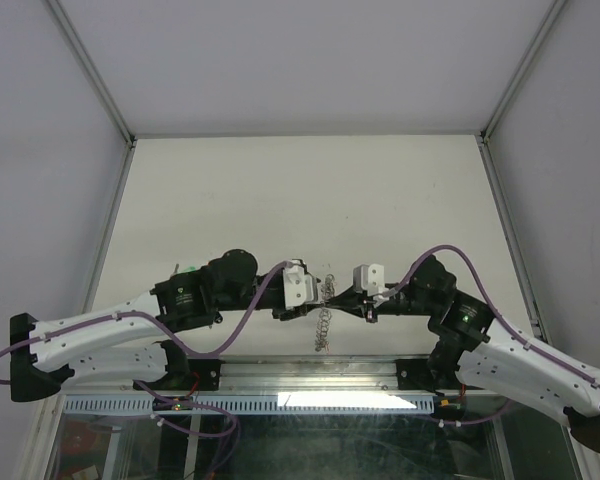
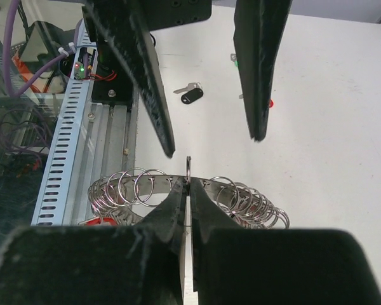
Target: Put the keys on the keyring
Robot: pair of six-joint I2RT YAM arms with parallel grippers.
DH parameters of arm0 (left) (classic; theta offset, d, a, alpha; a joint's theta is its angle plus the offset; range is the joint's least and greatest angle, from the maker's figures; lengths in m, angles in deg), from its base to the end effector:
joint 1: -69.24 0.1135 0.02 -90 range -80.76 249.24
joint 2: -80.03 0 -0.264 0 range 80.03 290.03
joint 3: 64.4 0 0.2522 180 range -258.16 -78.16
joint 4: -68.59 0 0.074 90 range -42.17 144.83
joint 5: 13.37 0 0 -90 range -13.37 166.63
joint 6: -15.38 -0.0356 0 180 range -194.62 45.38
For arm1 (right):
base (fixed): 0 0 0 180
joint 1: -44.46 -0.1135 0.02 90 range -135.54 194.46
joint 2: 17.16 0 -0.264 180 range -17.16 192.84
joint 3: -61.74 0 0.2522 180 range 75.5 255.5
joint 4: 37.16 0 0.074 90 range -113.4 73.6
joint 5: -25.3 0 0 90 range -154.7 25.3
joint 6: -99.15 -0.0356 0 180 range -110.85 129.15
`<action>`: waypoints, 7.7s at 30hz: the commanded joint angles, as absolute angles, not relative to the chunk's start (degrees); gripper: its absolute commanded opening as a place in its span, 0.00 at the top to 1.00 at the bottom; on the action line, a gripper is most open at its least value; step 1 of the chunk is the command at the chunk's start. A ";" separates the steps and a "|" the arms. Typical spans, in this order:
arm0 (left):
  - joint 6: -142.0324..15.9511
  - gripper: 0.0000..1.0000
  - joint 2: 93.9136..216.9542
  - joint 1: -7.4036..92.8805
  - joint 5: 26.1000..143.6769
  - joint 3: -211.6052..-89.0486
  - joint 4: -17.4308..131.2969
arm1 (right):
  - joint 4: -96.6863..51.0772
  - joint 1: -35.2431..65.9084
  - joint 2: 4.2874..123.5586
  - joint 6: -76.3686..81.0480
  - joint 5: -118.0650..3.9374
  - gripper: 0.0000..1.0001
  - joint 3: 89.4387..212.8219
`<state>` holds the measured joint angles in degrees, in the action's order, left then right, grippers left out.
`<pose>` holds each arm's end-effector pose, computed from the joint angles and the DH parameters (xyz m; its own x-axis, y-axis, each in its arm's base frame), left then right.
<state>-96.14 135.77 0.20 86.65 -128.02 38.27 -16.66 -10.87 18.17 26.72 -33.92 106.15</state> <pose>0.0736 -0.2095 0.3246 0.2314 0.4057 -0.8842 0.9591 0.0572 0.2773 0.0739 0.1388 0.2853 0.1921 -0.1782 -0.9651 -0.9797 0.0235 -0.1993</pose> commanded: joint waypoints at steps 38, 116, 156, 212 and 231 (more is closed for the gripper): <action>-52.08 0.22 122.89 9.30 50.01 -119.95 33.83 | -27.50 -11.18 8.58 60.38 -37.85 1.00 106.81; -90.32 0.09 113.49 9.30 82.80 -109.66 59.58 | -5.77 -11.18 23.51 47.54 -35.74 1.00 121.79; -9.76 0.23 130.33 28.85 42.96 -109.76 4.67 | 4.84 -11.12 34.67 18.46 -45.68 1.00 130.26; -10.77 0.75 145.15 31.23 44.43 -110.84 4.21 | 3.93 -11.18 31.35 19.00 -46.83 1.00 127.13; -15.76 0.86 148.27 28.20 44.83 -119.91 5.18 | 3.16 -11.18 28.20 18.30 -55.19 1.00 127.63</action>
<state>-13.30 145.98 30.47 44.44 -113.51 3.35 8.61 -10.98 31.42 18.63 -49.53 126.24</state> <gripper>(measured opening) 0.170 0.012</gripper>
